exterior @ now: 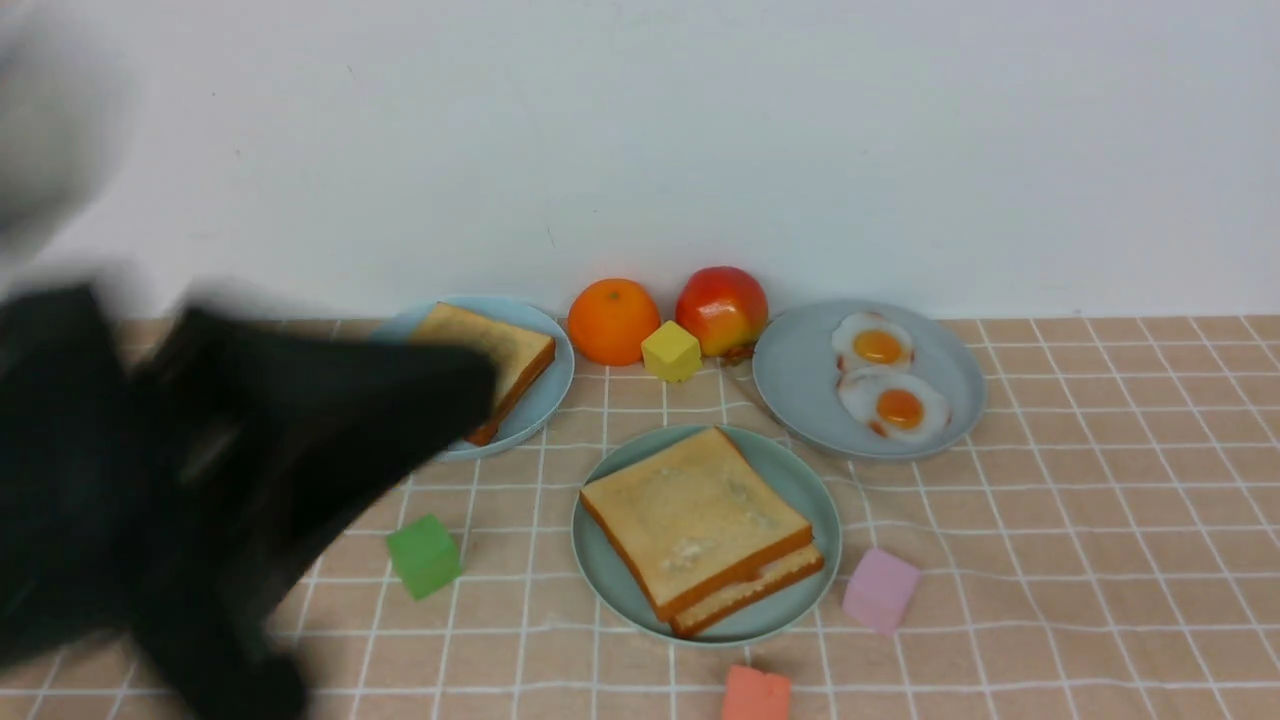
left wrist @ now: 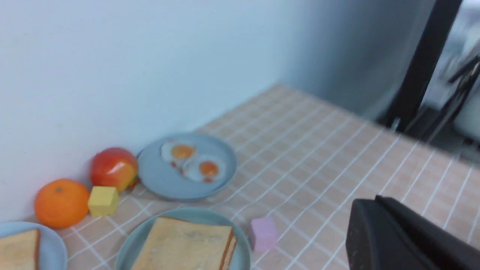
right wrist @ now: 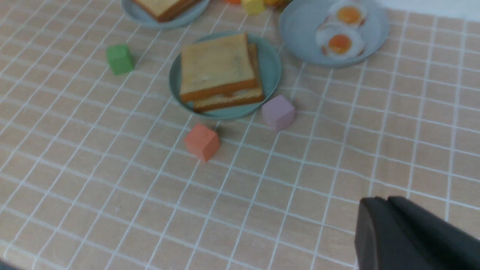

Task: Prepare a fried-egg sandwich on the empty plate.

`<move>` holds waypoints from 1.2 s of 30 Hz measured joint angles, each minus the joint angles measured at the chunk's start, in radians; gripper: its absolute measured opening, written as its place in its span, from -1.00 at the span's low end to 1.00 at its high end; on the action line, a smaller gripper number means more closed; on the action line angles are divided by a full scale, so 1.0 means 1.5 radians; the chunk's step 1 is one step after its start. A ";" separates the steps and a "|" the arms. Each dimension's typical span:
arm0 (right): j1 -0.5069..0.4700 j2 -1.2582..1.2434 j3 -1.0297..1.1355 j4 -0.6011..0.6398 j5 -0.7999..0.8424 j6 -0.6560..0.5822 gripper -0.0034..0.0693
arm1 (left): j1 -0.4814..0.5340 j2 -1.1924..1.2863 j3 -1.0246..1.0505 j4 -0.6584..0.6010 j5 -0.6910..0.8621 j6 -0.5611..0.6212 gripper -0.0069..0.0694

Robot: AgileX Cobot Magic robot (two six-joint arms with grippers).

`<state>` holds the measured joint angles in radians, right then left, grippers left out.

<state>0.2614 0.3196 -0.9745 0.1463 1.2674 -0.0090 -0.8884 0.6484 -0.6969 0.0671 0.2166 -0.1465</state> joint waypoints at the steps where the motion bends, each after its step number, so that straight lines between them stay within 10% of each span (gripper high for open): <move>1: 0.000 -0.017 0.000 -0.011 0.000 0.016 -0.79 | 0.000 -0.043 0.053 -0.001 -0.039 -0.004 -0.85; 9: 0.000 -0.114 0.007 -0.062 -0.005 0.082 -0.79 | 0.000 -0.293 0.305 -0.002 -0.186 -0.008 -0.85; 24: 0.000 -0.113 0.351 -0.122 -0.462 0.230 -0.74 | 0.000 -0.319 0.335 -0.004 -0.111 -0.009 -0.85; 36: -0.007 -0.117 0.593 -0.131 -0.535 0.260 -0.71 | 0.000 -0.319 0.336 -0.004 -0.089 -0.009 -0.85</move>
<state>0.2502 0.1448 -0.0850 -0.0500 0.4652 0.3811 -0.8884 0.1699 -0.1936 0.0612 0.0829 -0.1594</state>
